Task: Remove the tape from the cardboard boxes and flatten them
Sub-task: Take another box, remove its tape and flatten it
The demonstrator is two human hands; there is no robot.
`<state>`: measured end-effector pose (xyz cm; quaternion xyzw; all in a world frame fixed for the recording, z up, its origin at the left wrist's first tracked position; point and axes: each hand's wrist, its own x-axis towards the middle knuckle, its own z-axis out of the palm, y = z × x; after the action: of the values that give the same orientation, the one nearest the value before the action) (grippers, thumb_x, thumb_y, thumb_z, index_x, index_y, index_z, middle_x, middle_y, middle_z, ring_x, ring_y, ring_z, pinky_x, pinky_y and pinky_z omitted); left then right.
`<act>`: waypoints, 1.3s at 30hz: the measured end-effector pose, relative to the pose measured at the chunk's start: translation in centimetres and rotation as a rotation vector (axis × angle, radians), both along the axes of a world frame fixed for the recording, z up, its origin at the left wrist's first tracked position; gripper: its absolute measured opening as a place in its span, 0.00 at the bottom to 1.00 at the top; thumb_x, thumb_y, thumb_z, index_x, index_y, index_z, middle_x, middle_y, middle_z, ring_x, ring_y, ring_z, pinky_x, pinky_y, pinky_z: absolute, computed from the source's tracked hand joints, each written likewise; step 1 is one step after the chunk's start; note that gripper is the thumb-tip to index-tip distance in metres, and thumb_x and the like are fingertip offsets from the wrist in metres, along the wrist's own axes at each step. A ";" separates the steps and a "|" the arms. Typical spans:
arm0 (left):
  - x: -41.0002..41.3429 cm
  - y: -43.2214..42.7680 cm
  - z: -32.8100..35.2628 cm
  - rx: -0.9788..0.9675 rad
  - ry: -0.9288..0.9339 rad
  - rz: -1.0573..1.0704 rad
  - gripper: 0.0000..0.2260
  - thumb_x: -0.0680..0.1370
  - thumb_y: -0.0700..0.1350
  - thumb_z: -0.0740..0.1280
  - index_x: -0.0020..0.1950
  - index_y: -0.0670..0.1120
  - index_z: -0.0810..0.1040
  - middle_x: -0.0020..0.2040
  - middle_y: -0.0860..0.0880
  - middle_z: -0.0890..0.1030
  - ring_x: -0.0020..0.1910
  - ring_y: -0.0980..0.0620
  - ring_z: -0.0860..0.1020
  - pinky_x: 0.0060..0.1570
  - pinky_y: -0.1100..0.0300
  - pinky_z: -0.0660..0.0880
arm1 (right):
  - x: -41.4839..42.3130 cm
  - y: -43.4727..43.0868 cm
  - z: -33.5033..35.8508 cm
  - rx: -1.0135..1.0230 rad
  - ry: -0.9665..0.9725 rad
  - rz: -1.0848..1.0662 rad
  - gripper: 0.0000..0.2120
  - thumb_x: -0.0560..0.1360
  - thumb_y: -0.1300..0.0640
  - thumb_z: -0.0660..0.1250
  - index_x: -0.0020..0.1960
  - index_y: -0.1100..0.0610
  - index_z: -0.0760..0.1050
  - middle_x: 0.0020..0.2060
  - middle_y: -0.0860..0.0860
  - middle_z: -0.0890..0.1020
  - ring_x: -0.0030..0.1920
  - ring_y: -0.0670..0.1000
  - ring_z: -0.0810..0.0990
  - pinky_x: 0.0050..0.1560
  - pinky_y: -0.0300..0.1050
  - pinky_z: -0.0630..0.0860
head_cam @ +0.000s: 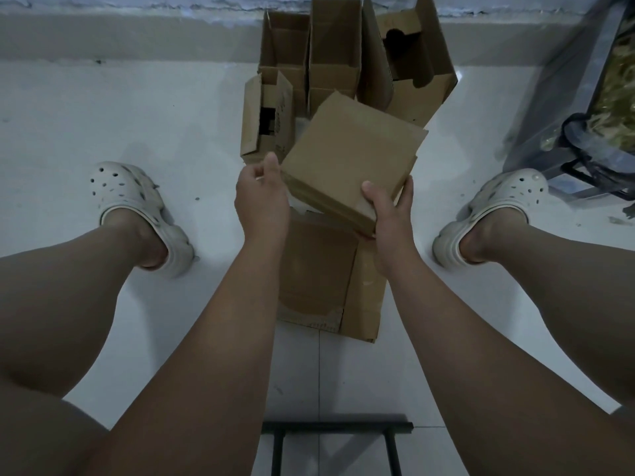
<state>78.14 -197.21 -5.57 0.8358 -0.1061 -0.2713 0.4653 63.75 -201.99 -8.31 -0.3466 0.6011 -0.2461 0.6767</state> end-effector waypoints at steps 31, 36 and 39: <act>3.0 -0.9 5.1 0.009 -0.413 -0.801 0.06 0.78 0.44 0.65 0.43 0.49 0.70 0.37 0.57 0.68 0.36 0.61 0.67 0.36 0.67 0.63 | -1.5 -3.6 1.1 -0.007 0.268 0.146 0.23 0.77 0.45 0.65 0.71 0.47 0.67 0.68 0.48 0.71 0.63 0.51 0.72 0.63 0.51 0.71; 1.6 -0.8 4.3 0.104 -0.360 -0.896 0.04 0.79 0.44 0.64 0.44 0.50 0.71 0.43 0.51 0.74 0.41 0.55 0.71 0.35 0.67 0.63 | -0.4 -4.1 3.0 -0.006 0.107 0.468 0.20 0.76 0.38 0.64 0.64 0.44 0.74 0.60 0.42 0.78 0.61 0.48 0.75 0.60 0.52 0.72; 0.7 -0.3 2.2 0.135 -0.406 -0.801 0.04 0.79 0.43 0.62 0.45 0.48 0.70 0.45 0.50 0.72 0.42 0.53 0.69 0.35 0.71 0.59 | -0.4 -3.4 2.8 0.031 0.096 0.572 0.15 0.76 0.43 0.67 0.62 0.43 0.77 0.59 0.45 0.80 0.58 0.49 0.77 0.58 0.49 0.74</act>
<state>78.85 -197.52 -3.36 0.7937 -0.4922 -0.2668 0.2380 63.33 -205.39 -5.49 -0.5029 0.5139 -0.0192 0.6947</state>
